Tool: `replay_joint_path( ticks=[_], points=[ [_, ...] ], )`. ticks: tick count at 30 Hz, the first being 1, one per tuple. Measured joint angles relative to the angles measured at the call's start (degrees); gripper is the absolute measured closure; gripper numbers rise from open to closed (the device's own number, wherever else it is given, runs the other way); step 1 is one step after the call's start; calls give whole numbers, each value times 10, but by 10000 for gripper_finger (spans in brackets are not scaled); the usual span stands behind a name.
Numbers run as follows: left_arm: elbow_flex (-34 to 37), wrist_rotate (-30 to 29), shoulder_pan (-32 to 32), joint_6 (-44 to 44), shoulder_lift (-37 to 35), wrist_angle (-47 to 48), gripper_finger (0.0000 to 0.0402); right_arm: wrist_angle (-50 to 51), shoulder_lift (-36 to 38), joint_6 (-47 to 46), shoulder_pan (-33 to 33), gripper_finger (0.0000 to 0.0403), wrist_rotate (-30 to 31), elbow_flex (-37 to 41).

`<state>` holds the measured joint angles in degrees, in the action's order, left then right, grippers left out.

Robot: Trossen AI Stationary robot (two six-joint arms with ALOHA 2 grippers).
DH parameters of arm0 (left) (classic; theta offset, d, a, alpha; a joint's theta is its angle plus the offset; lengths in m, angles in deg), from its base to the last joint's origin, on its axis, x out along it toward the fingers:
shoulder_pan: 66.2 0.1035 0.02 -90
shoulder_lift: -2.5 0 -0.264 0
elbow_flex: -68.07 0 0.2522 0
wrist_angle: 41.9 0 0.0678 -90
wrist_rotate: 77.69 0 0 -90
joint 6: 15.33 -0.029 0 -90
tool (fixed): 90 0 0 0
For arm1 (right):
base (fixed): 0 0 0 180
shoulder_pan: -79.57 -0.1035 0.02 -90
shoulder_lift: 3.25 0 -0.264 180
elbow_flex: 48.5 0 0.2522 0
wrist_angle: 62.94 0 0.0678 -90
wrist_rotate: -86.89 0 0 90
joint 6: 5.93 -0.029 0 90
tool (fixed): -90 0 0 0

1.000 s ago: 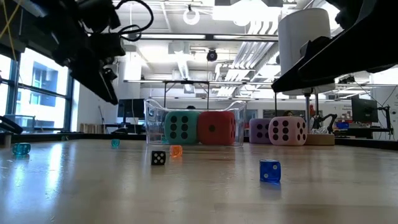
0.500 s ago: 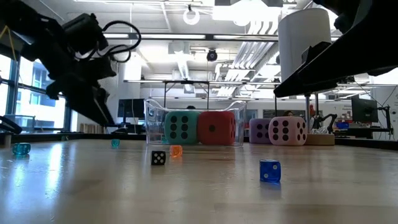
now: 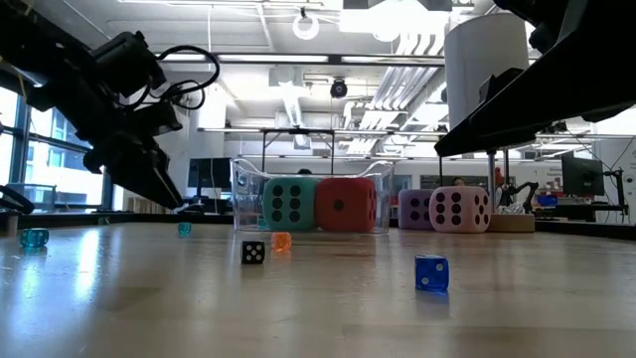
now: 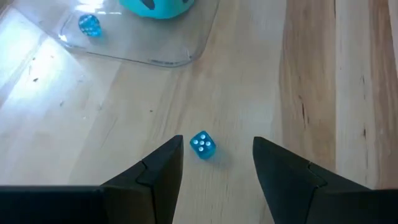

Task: Pick & Place Dice
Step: Put the small light blue dice into the transparent bin

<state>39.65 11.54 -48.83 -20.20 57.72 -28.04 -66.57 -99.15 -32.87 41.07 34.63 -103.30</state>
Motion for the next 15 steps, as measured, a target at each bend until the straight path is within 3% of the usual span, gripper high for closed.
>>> replay_joint_path(
  ticks=[15],
  points=[
    [13, 13, 29, 2, 0, -23, 216, 0, 0, -3, 0, 11, -5, 0]
  ],
)
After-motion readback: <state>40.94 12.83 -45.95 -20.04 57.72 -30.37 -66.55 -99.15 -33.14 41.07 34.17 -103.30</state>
